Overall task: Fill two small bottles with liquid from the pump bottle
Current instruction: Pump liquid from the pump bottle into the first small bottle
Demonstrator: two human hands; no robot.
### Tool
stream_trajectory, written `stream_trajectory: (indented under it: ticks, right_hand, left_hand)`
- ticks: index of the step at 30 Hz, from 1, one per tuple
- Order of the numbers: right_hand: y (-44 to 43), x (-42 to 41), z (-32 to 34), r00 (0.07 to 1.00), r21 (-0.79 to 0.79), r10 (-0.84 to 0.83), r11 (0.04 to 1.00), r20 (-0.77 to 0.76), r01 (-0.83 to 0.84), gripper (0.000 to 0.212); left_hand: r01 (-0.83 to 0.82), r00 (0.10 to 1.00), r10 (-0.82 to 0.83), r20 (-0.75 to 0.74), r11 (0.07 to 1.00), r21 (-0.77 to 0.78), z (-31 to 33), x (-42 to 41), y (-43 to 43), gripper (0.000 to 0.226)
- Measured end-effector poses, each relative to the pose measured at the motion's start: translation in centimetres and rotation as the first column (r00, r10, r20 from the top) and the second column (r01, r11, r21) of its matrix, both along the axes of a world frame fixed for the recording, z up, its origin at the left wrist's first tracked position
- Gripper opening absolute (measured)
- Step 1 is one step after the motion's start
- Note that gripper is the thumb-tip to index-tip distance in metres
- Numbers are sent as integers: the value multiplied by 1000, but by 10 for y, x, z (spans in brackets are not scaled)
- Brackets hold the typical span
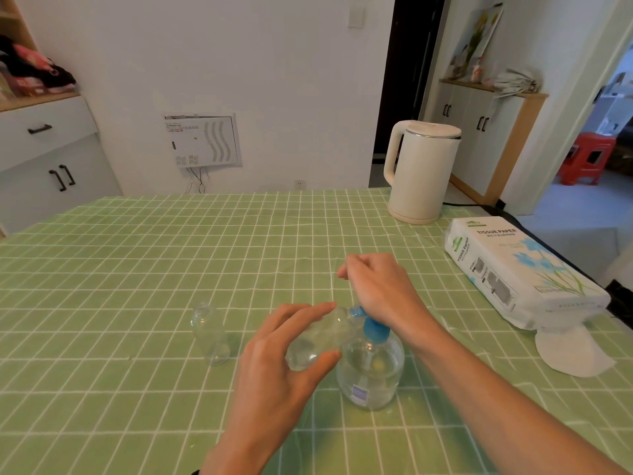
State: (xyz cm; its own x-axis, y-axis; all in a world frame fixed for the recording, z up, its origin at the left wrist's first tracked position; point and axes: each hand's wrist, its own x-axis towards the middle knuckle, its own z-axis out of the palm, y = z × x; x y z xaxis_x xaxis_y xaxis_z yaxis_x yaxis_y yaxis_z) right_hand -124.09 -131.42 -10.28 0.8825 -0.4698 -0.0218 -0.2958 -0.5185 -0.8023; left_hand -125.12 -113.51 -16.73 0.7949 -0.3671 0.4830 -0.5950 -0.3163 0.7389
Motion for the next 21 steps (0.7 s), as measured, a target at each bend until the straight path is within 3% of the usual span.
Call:
stream_trajectory:
  ticks: [7, 21]
  right_hand:
    - [-3, 3, -8, 996, 21, 31, 999, -82, -30, 49]
    - [-12, 3, -6, 997, 210, 47, 976, 56, -58, 35]
  left_hand:
    - [-18, 1000, 18, 4, 1000, -1, -5, -1, -2, 58]
    - [5, 1000, -5, 2, 1000, -29, 4, -2, -2, 51]
